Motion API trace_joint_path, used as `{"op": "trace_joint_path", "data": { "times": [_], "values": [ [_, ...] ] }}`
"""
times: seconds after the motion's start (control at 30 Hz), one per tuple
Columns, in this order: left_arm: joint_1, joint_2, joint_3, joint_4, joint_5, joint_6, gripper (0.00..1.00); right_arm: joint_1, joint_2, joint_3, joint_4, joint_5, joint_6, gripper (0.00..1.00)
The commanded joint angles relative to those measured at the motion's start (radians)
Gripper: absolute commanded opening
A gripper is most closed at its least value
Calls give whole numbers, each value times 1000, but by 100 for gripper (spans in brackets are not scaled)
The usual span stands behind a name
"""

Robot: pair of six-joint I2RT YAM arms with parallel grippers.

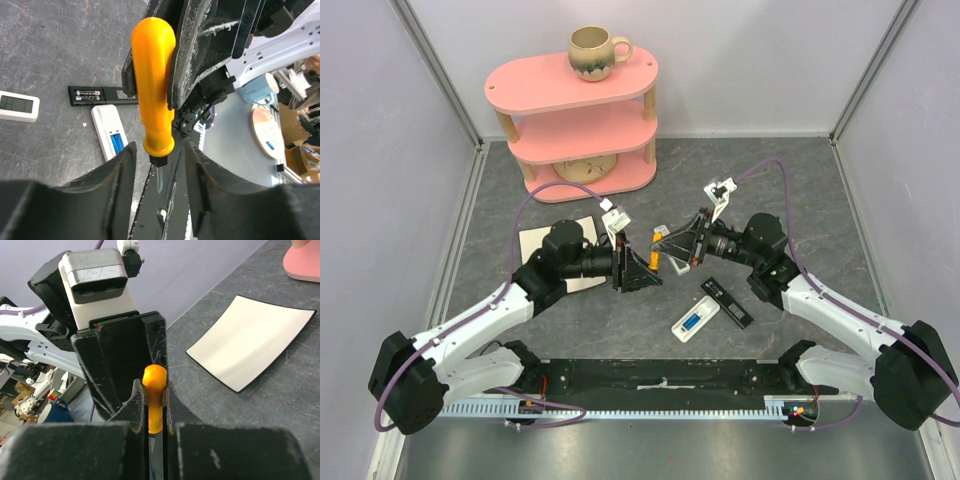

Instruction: Unload the batteries from the remote control

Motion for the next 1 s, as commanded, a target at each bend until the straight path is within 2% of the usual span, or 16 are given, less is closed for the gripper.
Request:
{"op": "trace_joint_path", "data": {
  "times": [0.0, 0.07, 0.17, 0.27, 0.33, 0.37, 0.47, 0.57, 0.7, 0.83, 0.97],
  "values": [
    [0, -46, 4, -7, -10, 45, 63, -5, -42, 3, -40, 18, -55, 0],
    [0, -71, -9, -18, -28, 54, 79, -5, -77, 7, -111, 70, -98, 0],
    [0, -129, -40, -38, -72, 76, 86, -5, -143, 20, -238, 193, -160, 0],
    [0, -177, -89, -53, -137, 85, 89, -7, -244, 11, -339, 381, -203, 0],
    [0, -180, -117, -59, -164, 85, 90, -7, -333, -17, -372, 454, -217, 0],
    [-2, -174, -141, -61, -171, 85, 90, -7, -361, -23, -392, 540, -223, 0],
    [-34, -111, -179, -52, -229, 93, 90, -7, -435, -25, -465, 659, -253, 0],
    [-105, -7, -184, -36, -331, 102, 90, -8, -462, -19, -513, 693, -276, 0],
    [-261, 145, -140, -22, -488, 114, 90, -8, -432, -2, -564, 696, -303, 0],
    [-402, 265, -74, -13, -722, 117, 90, -8, -394, -9, -564, 684, -313, 0],
    [-519, 346, -19, 25, -891, 125, 90, -15, -360, -16, -584, 655, -327, 0]
  ]
}}
